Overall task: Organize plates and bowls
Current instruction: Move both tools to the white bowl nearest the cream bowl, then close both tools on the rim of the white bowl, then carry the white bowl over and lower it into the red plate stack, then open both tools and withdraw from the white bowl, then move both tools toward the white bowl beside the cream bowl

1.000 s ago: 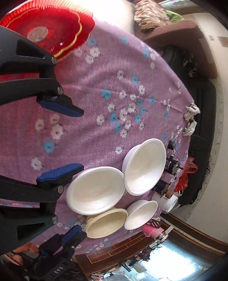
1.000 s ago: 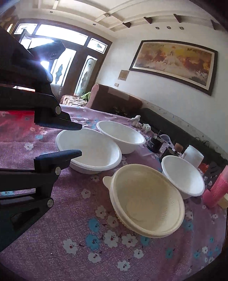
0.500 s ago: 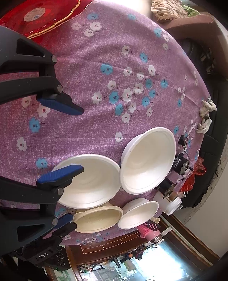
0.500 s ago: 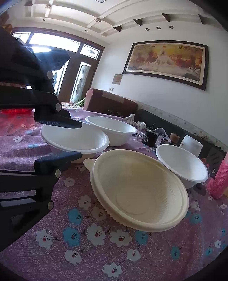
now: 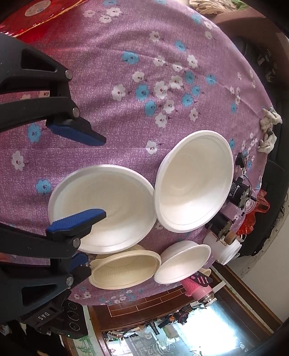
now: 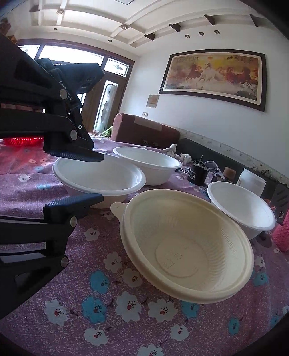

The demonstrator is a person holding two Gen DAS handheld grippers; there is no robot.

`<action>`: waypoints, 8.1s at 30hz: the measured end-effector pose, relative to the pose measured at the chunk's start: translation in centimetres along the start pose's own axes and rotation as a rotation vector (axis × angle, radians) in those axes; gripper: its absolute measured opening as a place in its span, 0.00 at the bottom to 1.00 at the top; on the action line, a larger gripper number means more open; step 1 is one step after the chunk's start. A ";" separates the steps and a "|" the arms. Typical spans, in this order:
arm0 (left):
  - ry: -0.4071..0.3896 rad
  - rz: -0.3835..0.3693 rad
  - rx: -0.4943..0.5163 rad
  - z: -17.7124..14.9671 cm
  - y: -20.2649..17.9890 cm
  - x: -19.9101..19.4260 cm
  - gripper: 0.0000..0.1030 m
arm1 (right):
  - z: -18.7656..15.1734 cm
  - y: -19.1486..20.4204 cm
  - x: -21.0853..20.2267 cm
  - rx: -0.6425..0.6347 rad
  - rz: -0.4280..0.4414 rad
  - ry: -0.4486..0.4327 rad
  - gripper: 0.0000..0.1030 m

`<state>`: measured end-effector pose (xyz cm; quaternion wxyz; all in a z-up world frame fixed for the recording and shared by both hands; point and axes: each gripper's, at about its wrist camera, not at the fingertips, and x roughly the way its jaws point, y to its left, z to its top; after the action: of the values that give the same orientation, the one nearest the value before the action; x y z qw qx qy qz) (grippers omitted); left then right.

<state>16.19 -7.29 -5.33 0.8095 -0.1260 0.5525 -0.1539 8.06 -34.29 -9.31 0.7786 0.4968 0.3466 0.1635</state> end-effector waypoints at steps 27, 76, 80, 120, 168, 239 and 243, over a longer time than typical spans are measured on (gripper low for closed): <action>0.004 -0.044 0.025 0.3 -0.9 0.0 0.48 | 0.4 -1.4 1.6 0.047 -0.039 0.007 0.32; -0.042 0.019 0.000 -1.5 0.9 -1.9 0.07 | -1.0 0.3 1.6 -0.057 -0.063 0.024 0.08; -0.046 0.020 -0.020 -2.3 2.1 -2.8 0.07 | -1.9 1.0 1.8 -0.074 -0.052 0.028 0.08; -0.323 0.161 -0.291 -14.6 21.9 -22.6 0.07 | -19.9 15.9 15.1 -0.349 0.024 0.426 0.08; -0.390 0.470 -0.253 -15.9 23.6 -23.3 0.39 | -23.0 18.9 17.9 -0.698 -0.189 0.407 0.20; -0.262 0.238 -0.248 6.6 5.7 -0.7 0.69 | 11.3 7.7 9.0 -0.267 -0.260 0.089 0.25; -0.238 0.207 -0.240 6.6 6.2 0.3 0.69 | 11.4 7.6 10.3 -0.296 -0.286 0.098 0.25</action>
<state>23.13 -1.51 -5.58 0.8598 -0.1814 0.4772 0.0132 24.06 -32.23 -3.38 0.8406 0.3145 0.4231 0.1245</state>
